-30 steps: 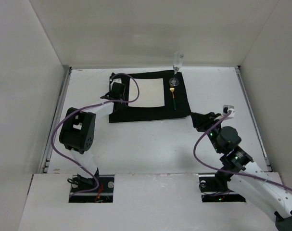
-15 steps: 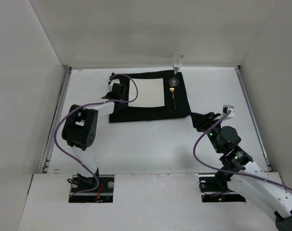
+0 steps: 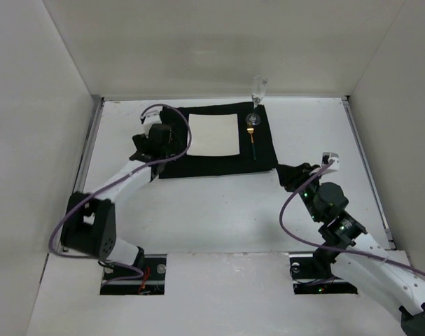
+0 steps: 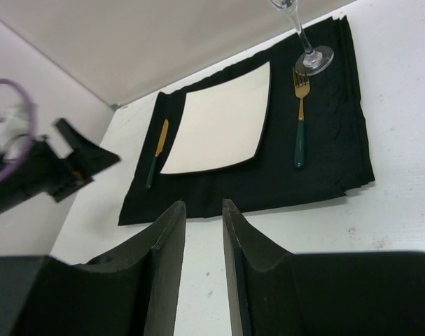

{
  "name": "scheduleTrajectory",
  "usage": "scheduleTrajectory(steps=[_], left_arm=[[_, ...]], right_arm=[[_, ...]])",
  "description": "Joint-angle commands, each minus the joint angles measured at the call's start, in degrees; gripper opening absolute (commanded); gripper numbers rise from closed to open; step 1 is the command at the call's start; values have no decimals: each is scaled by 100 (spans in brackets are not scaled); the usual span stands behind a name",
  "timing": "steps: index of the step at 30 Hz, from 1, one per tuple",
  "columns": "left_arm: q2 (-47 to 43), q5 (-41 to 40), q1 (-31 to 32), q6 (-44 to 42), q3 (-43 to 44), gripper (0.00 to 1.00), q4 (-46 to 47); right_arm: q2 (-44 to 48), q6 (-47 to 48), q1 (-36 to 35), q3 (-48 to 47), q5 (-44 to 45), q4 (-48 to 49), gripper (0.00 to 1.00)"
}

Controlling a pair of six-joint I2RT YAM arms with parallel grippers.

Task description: Set the dinner table for one person

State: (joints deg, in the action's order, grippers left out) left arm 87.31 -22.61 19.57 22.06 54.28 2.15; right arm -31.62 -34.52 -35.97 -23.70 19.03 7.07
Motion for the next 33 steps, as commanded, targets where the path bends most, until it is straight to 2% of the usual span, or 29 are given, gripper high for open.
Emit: scheduleTrajectory(steps=[1, 9, 13, 16, 18, 19, 23, 33], left_arm=[[-1204, -481, 77, 271, -408, 100, -30], [-4244, -419, -19, 1703, -2279, 100, -522], [-5249, -411, -195, 2117, -2677, 100, -1373], [-5356, -629, -265, 2407, -2563, 100, -2392], [-5356, -840, -283, 2626, -2554, 100, -2850], [-5338, -885, -301, 2688, -2545, 100, -3026], [-5163, -956, -205, 2786, -2502, 100, -3353], [-5338, -1026, 165, 2803, -2571, 100, -3256]], right_arm=[[-29, -11, -2, -38, -13, 312, 34], [-309, 16, -55, -117, -57, 321, 39], [-635, 16, -116, -170, -162, 426, 42], [-767, 33, -204, -214, -189, 436, 50], [-828, 51, -257, -231, -171, 453, 66], [-872, 51, -275, -231, -163, 488, 69], [-1074, 69, -292, -249, -189, 550, 71], [-1689, 148, -538, -354, -154, 796, 70]])
